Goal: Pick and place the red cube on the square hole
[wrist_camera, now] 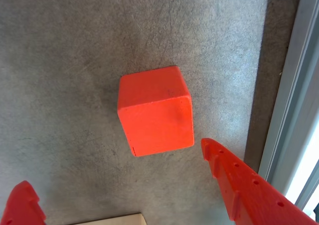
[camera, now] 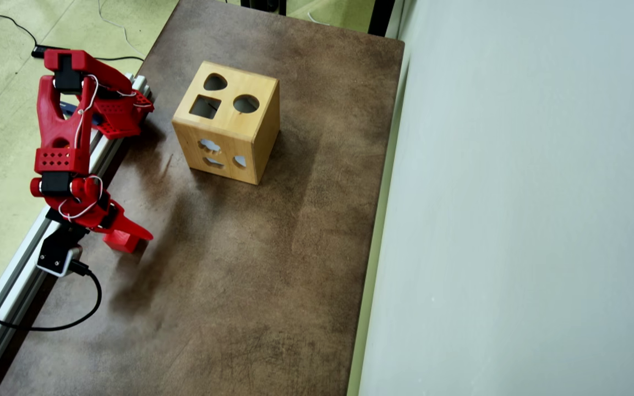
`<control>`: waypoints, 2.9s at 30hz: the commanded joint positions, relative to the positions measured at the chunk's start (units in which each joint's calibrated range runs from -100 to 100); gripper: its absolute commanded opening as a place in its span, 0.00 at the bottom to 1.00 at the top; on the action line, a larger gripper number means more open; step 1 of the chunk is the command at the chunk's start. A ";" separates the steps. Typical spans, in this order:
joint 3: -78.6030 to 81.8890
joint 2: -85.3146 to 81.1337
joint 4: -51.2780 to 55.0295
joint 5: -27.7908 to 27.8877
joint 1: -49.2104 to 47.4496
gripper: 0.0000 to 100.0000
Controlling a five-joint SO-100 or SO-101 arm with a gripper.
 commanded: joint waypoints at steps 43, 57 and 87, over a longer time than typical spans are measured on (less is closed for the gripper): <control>-1.95 7.15 -6.50 2.25 -0.39 0.39; -1.95 4.86 -6.02 2.15 -0.24 0.30; -1.15 -9.07 -5.78 2.10 0.28 0.02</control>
